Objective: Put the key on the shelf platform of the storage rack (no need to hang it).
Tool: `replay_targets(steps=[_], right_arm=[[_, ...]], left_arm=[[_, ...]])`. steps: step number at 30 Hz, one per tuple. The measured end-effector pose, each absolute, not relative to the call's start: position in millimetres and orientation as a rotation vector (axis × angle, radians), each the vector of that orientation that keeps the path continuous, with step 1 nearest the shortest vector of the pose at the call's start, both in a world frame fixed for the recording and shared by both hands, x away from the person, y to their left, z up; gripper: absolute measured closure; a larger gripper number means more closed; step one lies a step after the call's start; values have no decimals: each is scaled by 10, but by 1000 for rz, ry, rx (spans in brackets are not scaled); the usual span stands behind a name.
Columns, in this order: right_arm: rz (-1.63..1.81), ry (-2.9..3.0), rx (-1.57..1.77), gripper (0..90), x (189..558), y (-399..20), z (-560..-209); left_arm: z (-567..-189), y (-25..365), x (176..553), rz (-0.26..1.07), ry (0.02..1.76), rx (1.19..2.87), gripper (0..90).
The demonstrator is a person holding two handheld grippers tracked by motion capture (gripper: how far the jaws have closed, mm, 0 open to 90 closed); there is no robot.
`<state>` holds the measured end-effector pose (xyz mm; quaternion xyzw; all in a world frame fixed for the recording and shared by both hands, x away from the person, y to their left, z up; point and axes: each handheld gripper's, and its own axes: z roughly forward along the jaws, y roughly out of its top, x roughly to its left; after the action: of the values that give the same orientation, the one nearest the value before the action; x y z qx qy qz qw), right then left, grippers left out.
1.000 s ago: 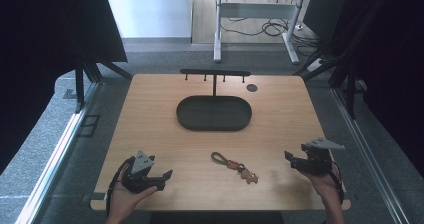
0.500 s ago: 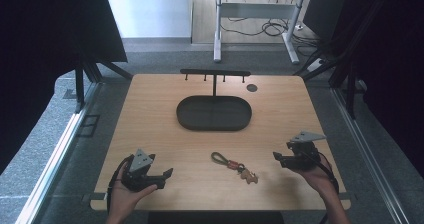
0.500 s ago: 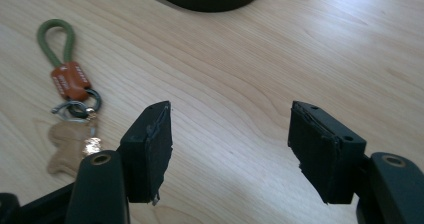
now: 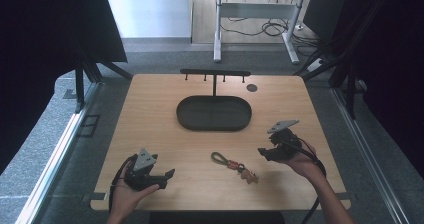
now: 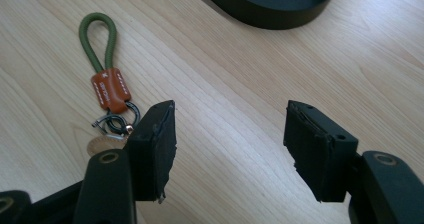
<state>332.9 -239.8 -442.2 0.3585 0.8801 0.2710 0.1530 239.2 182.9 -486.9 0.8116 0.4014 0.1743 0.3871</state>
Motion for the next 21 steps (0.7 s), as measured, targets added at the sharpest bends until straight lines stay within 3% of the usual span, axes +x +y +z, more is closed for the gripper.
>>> replay_targets(steps=[21], right_arm=[[692,2680,870,402,3364,-1901,-4325]], left_arm=[[-4887,1803,2393,430,1021,2082,209]])
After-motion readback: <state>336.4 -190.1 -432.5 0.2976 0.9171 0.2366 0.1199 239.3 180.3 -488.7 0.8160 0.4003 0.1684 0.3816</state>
